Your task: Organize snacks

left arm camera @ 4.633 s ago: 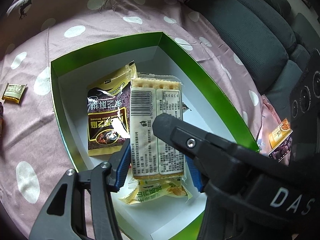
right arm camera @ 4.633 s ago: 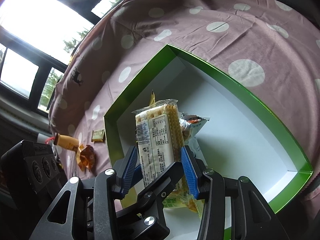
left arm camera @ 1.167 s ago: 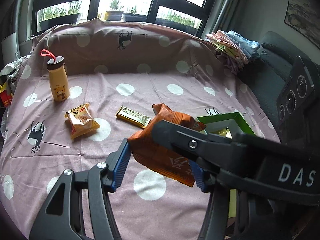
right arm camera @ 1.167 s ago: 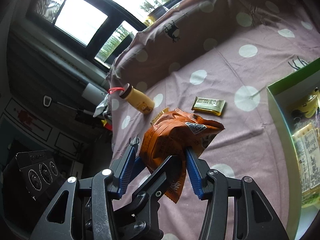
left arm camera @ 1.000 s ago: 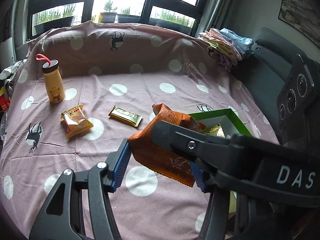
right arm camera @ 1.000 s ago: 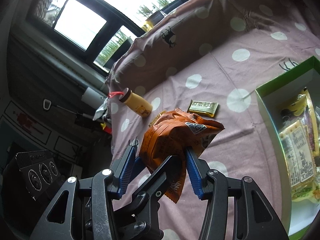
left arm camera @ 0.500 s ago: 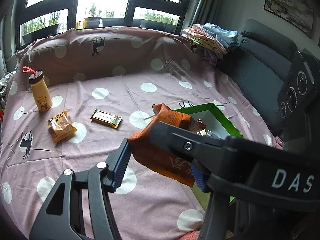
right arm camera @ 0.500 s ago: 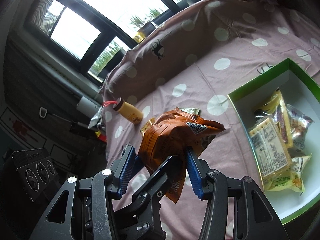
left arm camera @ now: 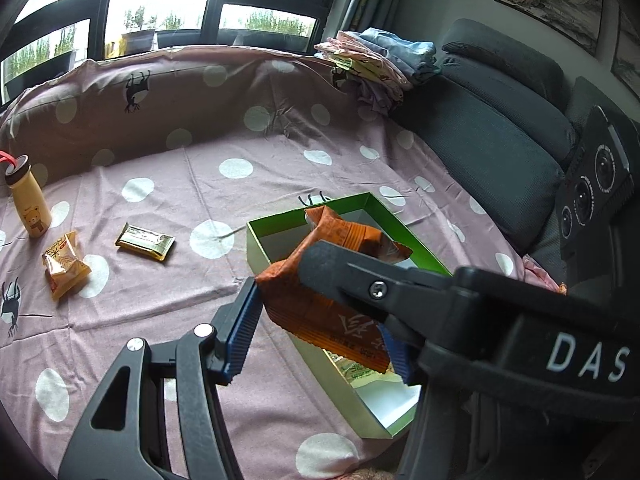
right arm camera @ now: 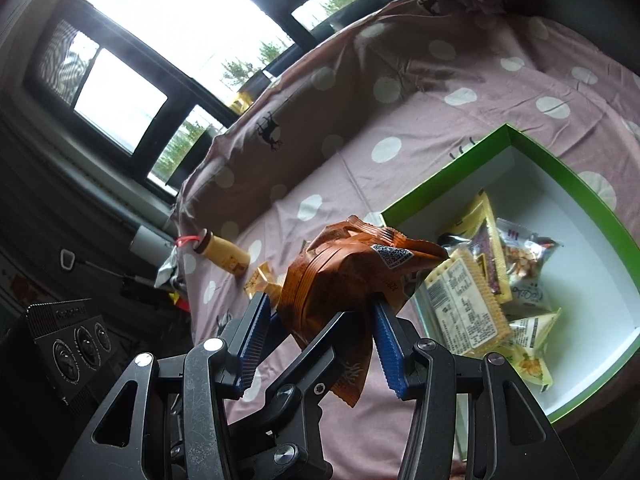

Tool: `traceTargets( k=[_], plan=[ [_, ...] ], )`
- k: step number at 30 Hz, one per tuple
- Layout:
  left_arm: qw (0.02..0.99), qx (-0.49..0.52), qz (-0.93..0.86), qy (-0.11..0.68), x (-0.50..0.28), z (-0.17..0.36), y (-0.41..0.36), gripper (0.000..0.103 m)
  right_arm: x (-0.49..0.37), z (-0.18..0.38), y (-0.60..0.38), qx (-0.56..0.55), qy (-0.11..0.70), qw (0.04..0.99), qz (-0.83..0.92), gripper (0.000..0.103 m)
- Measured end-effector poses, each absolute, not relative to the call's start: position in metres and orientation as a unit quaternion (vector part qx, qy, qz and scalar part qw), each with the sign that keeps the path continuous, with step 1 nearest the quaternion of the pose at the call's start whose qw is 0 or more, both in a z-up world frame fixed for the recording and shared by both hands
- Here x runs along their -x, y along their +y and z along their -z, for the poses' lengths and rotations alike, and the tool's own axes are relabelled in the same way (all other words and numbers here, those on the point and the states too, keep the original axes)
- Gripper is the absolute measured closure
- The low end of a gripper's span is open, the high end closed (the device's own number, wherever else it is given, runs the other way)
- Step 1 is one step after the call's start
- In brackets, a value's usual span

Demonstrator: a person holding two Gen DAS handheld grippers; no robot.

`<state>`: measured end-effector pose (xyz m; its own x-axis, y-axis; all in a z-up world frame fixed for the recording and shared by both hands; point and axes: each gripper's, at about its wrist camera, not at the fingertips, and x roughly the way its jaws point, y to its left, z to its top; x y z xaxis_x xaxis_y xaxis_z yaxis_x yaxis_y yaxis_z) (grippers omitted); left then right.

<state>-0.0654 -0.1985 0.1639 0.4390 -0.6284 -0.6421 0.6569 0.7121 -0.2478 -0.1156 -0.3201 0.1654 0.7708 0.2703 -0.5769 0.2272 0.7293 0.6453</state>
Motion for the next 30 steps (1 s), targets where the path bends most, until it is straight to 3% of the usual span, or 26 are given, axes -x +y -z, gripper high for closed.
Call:
traceTargets(
  k=[30],
  plan=[
    [0.790, -0.065, 0.456, 0.404, 0.061, -0.131, -0.294, 0.046, 0.143, -0.131, -0.406, -0.419, 0.330, 0.843, 0.072, 0.049]
  ],
)
